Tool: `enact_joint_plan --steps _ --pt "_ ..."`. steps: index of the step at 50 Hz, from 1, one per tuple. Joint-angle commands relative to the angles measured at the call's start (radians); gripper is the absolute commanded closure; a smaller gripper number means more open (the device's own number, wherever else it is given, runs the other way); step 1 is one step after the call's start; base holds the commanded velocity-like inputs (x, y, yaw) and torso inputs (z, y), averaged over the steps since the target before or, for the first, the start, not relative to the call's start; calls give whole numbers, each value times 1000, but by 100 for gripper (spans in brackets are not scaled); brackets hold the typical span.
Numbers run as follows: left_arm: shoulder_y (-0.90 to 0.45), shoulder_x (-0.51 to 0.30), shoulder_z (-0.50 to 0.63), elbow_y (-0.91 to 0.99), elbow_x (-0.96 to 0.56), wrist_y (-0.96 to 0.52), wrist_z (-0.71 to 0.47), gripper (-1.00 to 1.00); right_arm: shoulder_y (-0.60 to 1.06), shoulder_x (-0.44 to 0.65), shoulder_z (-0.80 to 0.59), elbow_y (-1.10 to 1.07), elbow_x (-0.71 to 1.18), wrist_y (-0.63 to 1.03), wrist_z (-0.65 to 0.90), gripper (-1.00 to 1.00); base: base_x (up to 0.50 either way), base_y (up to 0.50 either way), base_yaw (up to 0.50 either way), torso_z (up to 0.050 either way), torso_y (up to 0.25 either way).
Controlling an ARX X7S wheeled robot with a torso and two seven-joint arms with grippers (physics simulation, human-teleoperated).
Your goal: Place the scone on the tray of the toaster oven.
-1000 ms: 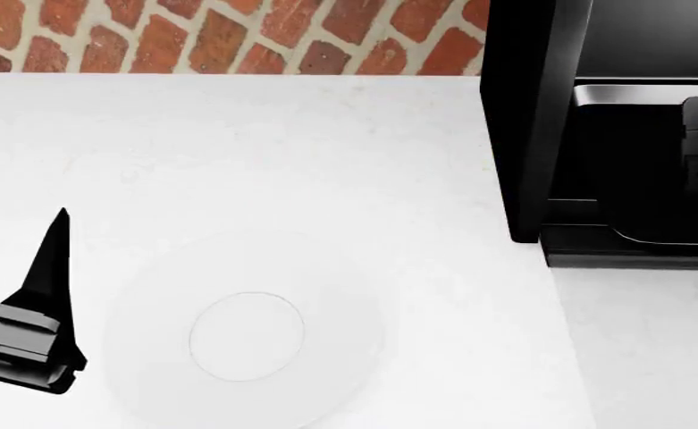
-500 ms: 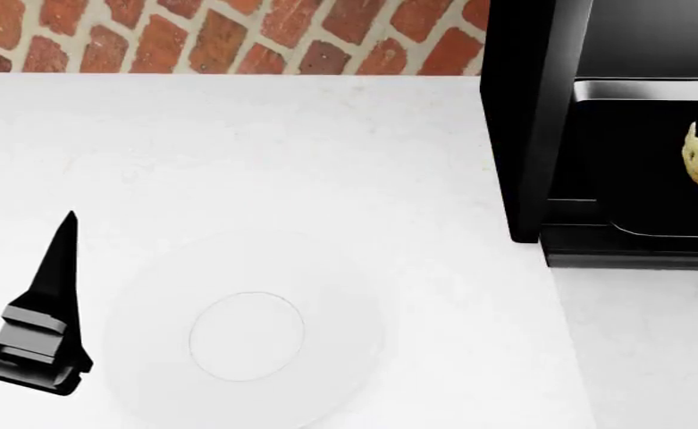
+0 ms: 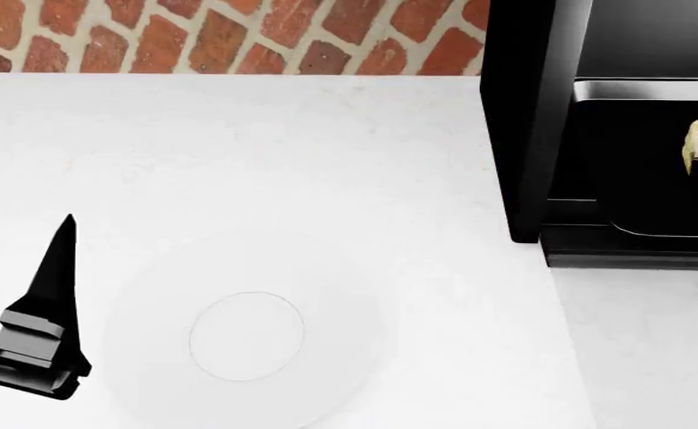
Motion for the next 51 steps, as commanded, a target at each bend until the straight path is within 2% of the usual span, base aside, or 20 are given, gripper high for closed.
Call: enact_joint_plan --steps 1,9,16,32,43,51 --pt "25 -8 -8 -3 8 26 7 -100 -174 129 131 -253 200 -107 112 -100 0 0 0 0 0" --pt "16 -6 -4 -1 2 20 1 -100 -316 207 208 -405 270 -219 126 -100 0 0 0 0 0" --pt "9 -6 -1 5 -3 14 -4 -100 -351 197 233 -479 285 -259 114 -100 0 0 0 0 0" --pt "-6 -4 15 -3 -4 8 -4 -100 -371 68 220 -553 275 -304 53 -100 0 0 0 0 0" --pt "-19 4 32 -13 0 8 0 -100 -369 -95 147 -493 155 -303 -71 -100 0 0 0 0 0" --pt "-93 48 96 -92 27 24 50 -100 -350 -224 56 -395 11 -290 -193 -100 0 0 0 0 0"
